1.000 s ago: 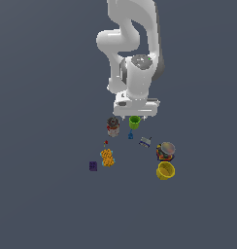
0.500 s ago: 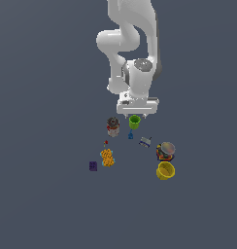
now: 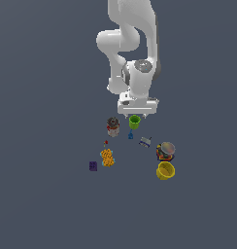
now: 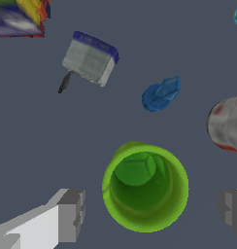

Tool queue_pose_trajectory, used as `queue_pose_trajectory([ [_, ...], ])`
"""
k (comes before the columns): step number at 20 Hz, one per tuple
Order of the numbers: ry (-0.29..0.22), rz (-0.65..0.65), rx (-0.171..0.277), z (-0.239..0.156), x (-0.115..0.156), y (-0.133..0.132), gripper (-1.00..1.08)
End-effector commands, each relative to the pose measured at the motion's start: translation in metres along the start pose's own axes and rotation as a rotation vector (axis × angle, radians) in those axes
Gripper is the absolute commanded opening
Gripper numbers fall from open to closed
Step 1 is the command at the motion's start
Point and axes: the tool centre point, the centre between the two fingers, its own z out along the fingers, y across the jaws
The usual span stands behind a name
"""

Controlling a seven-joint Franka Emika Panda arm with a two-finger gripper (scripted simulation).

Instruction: Pick up a designated object from a clutter of objects.

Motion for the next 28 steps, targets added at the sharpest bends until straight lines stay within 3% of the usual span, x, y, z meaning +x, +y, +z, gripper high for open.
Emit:
queue_pose_trajectory([
  [1,0.0,0.0,0.001,0.004,0.0,0.0,1.0],
  [18,0.0,0.0,0.0,0.048,-0.001,0.0,1.0],
  [19,0.0,0.0,0.0,0.048,-0.001,0.0,-1.0],
  [28,0.0,0.0,0.0,0.048,-0.001,0.0,-1.0],
])
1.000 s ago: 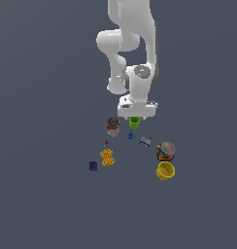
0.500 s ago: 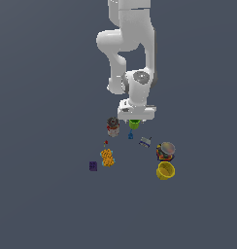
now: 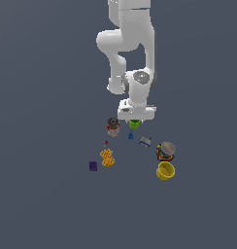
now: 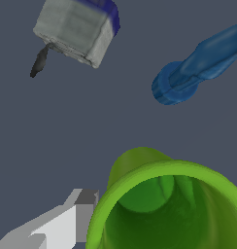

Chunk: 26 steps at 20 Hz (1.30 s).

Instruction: Pick up a designated object from a clutter of objects.

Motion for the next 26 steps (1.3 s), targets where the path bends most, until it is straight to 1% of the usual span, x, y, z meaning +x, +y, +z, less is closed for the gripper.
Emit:
queue_pose_trajectory([
  [1,0.0,0.0,0.0,0.0,0.0,0.0,-1.0],
  [7,0.0,0.0,0.0,-0.006,0.005,0.005,-1.0],
  [13,0.0,0.0,0.001,-0.025,0.018,0.019,-1.0],
  [19,-0.001,-0.001,0.003,-0.056,0.04,0.042,-1.0],
  [26,-0.001,-0.001,0.004,-0.106,0.076,0.079,-1.0],
])
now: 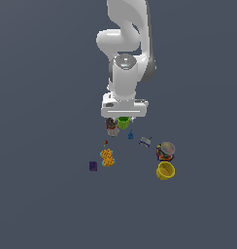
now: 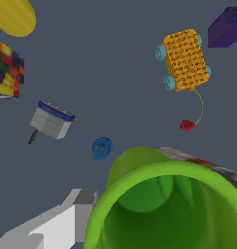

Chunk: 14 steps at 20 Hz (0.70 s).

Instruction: Pick up a designated object from a clutter of objects.

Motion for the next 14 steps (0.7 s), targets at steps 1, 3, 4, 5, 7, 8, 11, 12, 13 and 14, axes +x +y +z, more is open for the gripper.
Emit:
queue_pose_trajectory([
  [1,0.001,0.0,0.001,-0.02,0.014,0.014,-1.0],
  [3,0.001,0.0,0.001,-0.035,0.025,0.026,-1.0],
  [4,0.001,0.0,0.001,-0.043,0.03,0.031,-1.0],
  [5,0.001,0.0,0.001,-0.051,0.036,0.037,-1.0],
  [7,0.001,0.0,0.0,-0.066,0.048,0.049,-1.0],
  [8,0.001,0.0,0.0,-0.074,0.053,0.055,-1.0],
  [11,0.001,0.0,-0.001,-0.095,0.069,0.071,-1.0],
  [12,0.001,0.0,-0.001,-0.102,0.075,0.076,-1.0],
  [13,0.001,0.0,-0.001,-0.108,0.08,0.081,-1.0],
  [14,0.001,0.0,-0.001,-0.115,0.084,0.085,-1.0],
])
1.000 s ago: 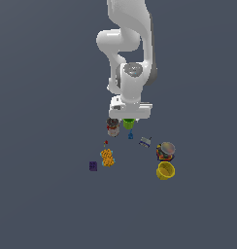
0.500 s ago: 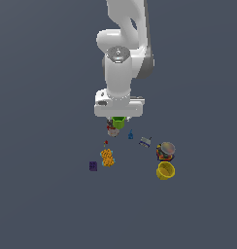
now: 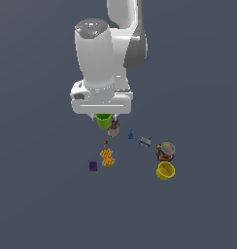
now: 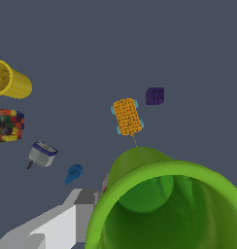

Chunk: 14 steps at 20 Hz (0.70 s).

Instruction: Pick up a designated object from a clutter of objects.

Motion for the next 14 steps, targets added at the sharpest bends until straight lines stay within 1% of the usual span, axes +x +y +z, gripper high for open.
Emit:
queue_pose_trajectory([
  [1,0.0,-0.001,0.0,-0.017,0.012,0.012,-1.0],
  [14,0.0,-0.001,-0.002,-0.086,0.068,0.064,-1.0],
])
